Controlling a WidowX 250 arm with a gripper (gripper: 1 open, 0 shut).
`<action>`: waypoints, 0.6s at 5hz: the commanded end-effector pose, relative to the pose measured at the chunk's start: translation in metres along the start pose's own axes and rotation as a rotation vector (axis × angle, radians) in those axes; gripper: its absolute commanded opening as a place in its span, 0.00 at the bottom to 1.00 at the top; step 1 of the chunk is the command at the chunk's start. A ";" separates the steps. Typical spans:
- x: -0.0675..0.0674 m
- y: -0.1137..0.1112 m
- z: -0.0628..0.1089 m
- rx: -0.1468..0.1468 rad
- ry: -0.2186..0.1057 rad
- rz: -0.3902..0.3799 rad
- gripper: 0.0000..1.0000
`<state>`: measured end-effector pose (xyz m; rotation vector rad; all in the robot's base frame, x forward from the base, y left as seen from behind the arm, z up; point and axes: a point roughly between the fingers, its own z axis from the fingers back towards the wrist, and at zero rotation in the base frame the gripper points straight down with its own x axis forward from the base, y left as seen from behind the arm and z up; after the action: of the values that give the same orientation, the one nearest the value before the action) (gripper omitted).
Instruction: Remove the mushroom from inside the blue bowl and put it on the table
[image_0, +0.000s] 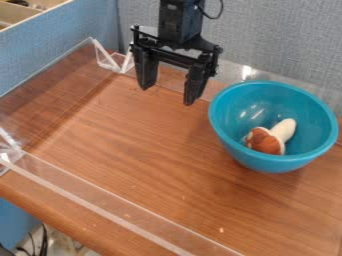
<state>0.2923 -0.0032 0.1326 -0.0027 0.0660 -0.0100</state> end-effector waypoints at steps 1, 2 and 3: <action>0.006 -0.017 -0.004 -0.002 -0.002 -0.041 1.00; 0.017 -0.048 -0.012 -0.009 -0.005 -0.114 1.00; 0.031 -0.090 -0.023 -0.011 -0.017 -0.194 1.00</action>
<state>0.3121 -0.0956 0.0890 -0.0151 0.1146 -0.2246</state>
